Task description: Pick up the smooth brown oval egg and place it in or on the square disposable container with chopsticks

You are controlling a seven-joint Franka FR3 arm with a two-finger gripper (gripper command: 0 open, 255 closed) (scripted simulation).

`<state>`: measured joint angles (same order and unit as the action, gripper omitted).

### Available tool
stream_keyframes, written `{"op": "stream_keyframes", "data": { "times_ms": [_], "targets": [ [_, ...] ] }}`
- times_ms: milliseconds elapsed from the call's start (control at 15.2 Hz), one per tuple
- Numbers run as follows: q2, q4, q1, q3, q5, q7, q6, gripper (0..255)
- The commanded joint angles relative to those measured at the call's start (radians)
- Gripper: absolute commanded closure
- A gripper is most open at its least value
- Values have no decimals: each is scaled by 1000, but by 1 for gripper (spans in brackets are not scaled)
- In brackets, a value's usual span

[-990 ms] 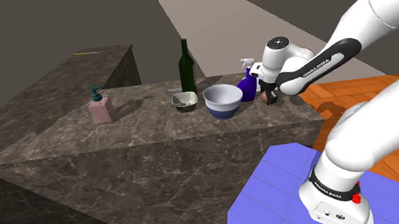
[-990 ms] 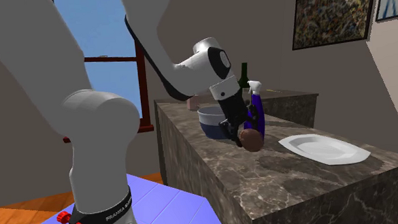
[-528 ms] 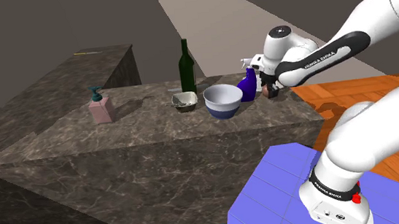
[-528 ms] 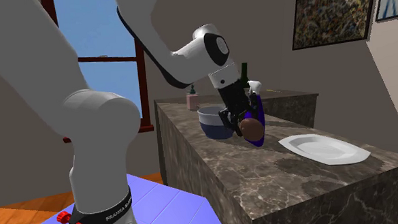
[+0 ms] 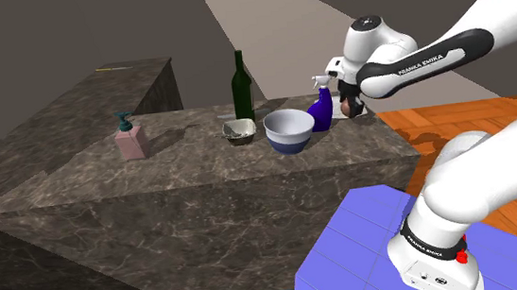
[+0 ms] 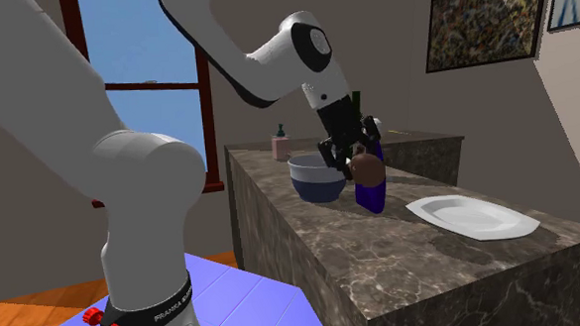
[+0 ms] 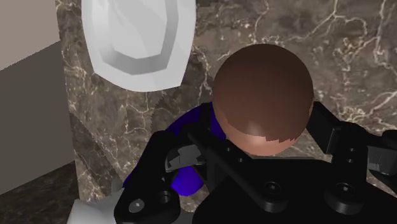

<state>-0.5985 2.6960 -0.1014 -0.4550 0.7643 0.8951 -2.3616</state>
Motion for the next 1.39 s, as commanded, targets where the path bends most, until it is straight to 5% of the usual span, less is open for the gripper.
{"op": "stream_keyframes", "data": {
  "times_ms": [0, 726, 1320],
  "targets": [
    [-15, -17, 6, 6, -16, 15, 30, 255],
    [-79, -113, 30, 42, -86, 79, 182, 255],
    [157, -275, 146, 165, -180, -91, 184, 255]
  ]
}}
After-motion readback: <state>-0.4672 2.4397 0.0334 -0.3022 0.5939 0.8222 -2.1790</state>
